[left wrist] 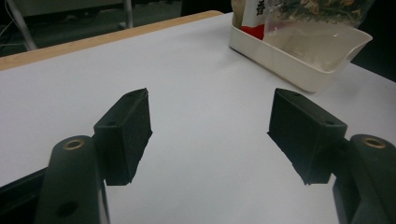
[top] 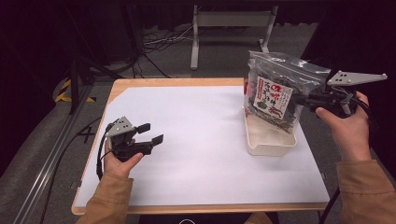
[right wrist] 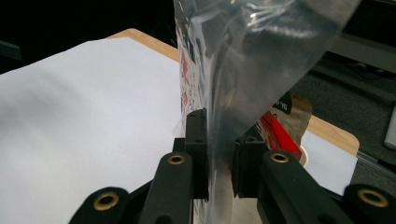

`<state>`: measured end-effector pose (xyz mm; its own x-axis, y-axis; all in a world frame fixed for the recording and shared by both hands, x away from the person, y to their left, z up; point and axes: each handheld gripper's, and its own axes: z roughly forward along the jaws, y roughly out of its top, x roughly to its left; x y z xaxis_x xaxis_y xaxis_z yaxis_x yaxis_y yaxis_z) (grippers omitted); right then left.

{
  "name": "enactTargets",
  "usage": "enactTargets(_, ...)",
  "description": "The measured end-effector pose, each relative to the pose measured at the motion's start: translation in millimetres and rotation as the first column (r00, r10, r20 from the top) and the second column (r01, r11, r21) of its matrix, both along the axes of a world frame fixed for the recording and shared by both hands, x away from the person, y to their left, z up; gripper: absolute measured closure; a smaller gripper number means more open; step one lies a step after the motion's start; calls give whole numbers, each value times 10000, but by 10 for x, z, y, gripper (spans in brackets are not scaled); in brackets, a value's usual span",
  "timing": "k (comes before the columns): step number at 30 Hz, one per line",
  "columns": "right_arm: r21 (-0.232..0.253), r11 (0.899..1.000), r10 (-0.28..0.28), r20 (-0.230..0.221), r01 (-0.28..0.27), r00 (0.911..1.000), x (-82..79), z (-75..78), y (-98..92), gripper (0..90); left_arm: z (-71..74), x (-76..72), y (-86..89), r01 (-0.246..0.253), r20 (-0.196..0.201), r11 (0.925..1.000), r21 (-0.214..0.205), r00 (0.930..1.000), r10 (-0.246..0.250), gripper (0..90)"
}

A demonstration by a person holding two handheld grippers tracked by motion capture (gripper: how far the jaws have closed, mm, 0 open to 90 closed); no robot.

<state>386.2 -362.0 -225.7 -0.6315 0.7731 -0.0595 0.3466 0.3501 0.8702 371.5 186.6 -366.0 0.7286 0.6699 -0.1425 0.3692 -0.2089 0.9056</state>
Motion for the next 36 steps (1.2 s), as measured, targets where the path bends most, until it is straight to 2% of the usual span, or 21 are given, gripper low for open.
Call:
enactTargets(5, -38, 9999, -101, -174, 101, 9998, 9, -38, -7, 790, -4, 0, -1, -10, -45, 10000, -20, 10000, 10, 301)
enactTargets(6, -156, 9997, -198, -319, 193, 9993, 24, -72, -10, 789, -4, 0, -1, -9, -47, 10000, -25, 10000, 9, 301)
enactTargets(9, -296, 9992, -297, -364, 286, 9989, 36, -103, -8, 789, -4, 1, 5, 7, -53, 10000, -20, 10000, -7, 300)
enactTargets(12, -179, 9992, -362, -430, 354, 9984, 47, -141, -26, 789, -7, 4, 6, 16, -51, 10000, -22, 10000, -16, 299)
enactTargets(23, -236, 9990, -399, -818, 381, 9959, 79, -288, -46, 788, -5, 4, 17, 4, -138, 9998, -198, 9999, -6, 296)
enactTargets(29, -271, 9991, -354, -1159, 324, 9926, 105, -461, -62, 785, -7, 5, 18, 4, -149, 9999, -162, 9999, -7, 296)
enactTargets(36, -46, 9994, -355, -1190, 352, 9923, 104, -564, -103, 783, -11, 9, 14, 23, -135, 9999, -134, 9999, -25, 296)
